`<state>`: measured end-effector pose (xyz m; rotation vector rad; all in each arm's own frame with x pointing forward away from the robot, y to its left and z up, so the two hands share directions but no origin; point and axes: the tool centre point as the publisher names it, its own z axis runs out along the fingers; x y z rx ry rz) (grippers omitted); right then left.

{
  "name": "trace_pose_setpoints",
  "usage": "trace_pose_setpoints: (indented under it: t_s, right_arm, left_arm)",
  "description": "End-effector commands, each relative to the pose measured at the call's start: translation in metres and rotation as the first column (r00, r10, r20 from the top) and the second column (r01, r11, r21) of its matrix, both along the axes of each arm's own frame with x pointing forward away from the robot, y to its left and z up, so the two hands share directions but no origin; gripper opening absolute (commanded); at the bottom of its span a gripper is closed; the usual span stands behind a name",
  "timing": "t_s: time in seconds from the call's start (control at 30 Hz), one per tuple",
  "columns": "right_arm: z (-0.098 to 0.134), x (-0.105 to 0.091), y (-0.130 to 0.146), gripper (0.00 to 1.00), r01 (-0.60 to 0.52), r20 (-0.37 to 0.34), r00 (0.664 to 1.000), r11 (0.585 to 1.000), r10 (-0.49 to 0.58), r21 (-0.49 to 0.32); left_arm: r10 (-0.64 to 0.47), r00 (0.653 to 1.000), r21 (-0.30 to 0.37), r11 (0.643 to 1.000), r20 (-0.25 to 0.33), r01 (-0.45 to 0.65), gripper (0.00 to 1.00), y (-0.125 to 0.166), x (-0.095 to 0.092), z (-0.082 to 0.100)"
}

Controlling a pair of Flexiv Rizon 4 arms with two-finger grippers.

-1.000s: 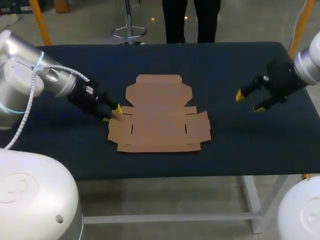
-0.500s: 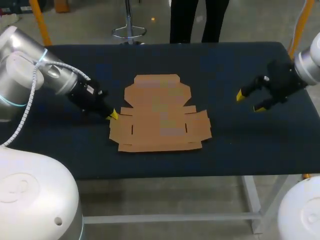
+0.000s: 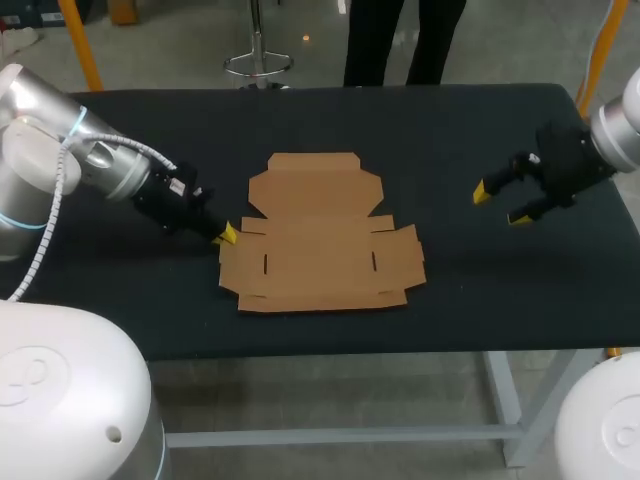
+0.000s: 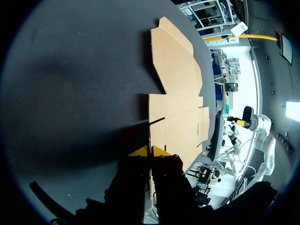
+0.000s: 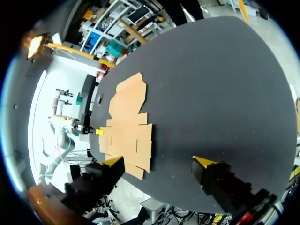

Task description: Assemble the packaging by folding the flat box into shape, placing the metal phone stand inside, and closing the box properly

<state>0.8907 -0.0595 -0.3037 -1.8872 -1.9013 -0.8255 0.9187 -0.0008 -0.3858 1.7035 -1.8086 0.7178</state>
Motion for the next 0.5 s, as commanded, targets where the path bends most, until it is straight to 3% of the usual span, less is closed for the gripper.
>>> trace_pose_setpoints:
  t_s: [0.03,0.5]
  right_arm:
    - [0.0016,-0.0027,-0.0019,1.00,0.000,0.002,1.000,1.000,0.000,0.003]
    - [0.0013,-0.0028,-0.0011,1.00,0.001,-0.003,1.000,1.000,-0.001,0.002]
  left_arm:
    - [0.008,1.000,-0.006,1.000,0.010,-0.008,0.00,-0.0009,-0.0041,-0.0004]
    - [-0.006,1.000,-0.013,1.000,0.027,0.006,0.00,-0.0033,0.0005,-0.0025]
